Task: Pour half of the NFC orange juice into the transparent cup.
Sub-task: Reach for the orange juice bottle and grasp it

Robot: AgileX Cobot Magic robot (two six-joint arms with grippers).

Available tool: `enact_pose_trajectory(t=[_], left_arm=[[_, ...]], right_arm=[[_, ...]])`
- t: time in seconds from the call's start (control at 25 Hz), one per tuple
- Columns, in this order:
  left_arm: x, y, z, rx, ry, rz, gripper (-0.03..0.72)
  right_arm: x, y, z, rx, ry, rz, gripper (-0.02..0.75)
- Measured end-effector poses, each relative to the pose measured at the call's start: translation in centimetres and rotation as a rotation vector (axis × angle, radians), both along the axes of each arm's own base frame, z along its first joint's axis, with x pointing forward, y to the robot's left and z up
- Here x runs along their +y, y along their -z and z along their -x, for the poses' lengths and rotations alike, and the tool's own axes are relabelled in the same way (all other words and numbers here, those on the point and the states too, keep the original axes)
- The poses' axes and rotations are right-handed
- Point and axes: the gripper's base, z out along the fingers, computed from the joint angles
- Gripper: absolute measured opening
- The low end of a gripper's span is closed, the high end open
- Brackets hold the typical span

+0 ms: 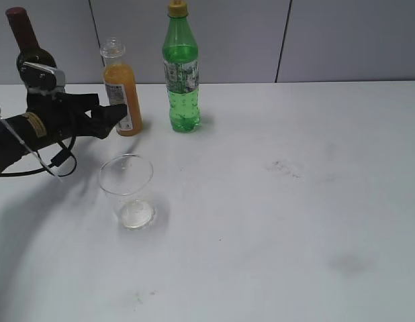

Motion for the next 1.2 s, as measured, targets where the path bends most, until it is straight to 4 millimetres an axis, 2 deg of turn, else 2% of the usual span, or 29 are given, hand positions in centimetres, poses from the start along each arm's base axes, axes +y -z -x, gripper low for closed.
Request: enact_pose_trajectory(t=[0.36,0.88,1.2], left_arm=[[-1.9,1.9,-2.7,0.029,0.019,-0.058,0.641],[-2.4,2.9,-3.8,0.004,0.028,-0.036,0.605],[-2.5,2.4,-4.1,-0.022,0.017,-0.01,0.594]], right_arm=[[0.0,0.0,0.0,0.0,0.0,0.0,0.552],[0.0,0.0,0.0,0.0,0.0,0.0,0.552],[0.0,0.0,0.0,0.0,0.0,0.0,0.552]])
